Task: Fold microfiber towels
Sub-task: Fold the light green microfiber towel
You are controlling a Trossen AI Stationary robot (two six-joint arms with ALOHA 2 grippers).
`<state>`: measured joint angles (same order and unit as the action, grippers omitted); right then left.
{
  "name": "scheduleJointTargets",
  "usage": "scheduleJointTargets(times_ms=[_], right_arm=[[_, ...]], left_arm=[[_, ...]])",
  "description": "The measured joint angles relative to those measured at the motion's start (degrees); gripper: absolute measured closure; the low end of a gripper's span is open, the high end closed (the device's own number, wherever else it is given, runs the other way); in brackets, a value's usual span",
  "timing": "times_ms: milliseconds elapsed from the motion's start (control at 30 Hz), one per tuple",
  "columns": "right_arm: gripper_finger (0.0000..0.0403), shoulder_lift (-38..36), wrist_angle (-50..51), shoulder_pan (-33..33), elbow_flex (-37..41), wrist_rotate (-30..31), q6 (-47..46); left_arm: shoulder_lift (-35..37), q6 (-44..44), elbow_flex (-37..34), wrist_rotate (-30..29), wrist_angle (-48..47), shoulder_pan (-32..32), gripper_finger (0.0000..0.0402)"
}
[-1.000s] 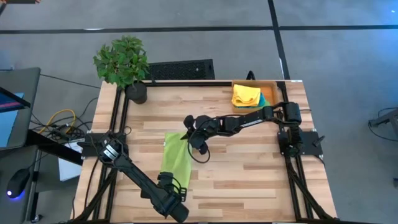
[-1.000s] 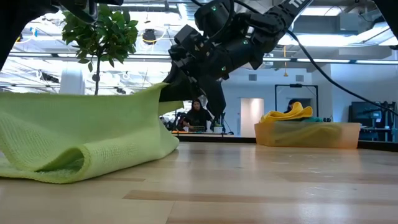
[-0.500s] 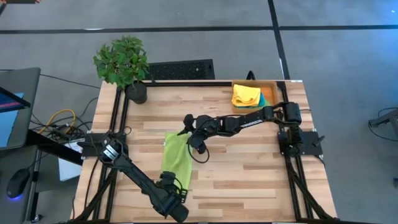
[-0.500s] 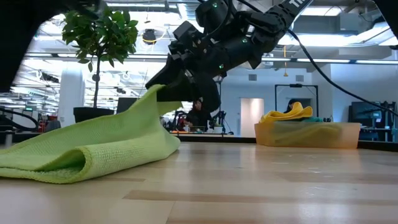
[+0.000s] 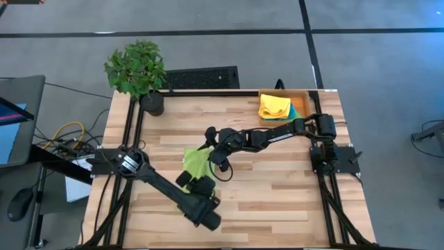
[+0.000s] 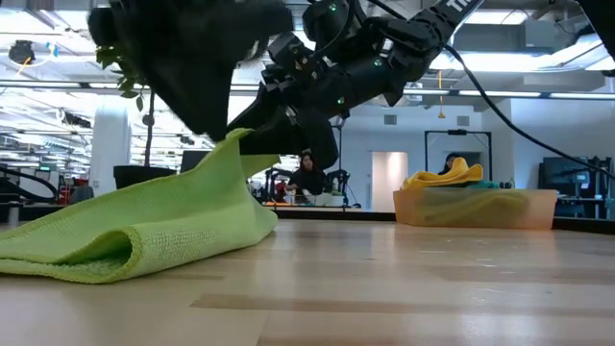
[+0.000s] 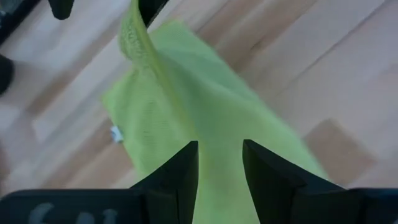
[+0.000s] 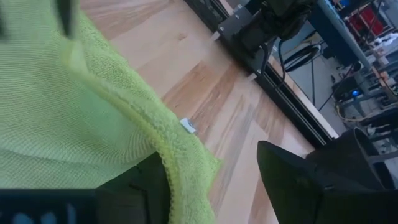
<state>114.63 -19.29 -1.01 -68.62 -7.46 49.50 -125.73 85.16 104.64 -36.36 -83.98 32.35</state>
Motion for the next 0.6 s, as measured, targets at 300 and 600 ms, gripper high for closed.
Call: scheduleJointTargets(times_ms=[300,600], right_arm=[[0.0163,0.0,0.9,0.0,0.0,0.0,0.0],[0.0163,0.0,0.9,0.1,0.0,0.0,0.0]], left_arm=[[0.0,-6.7,-2.8,1.6,-0.4,-3.8,0.0283],[0.0,-5.9,-2.8,1.5,-5.0,-5.3,0.0283]])
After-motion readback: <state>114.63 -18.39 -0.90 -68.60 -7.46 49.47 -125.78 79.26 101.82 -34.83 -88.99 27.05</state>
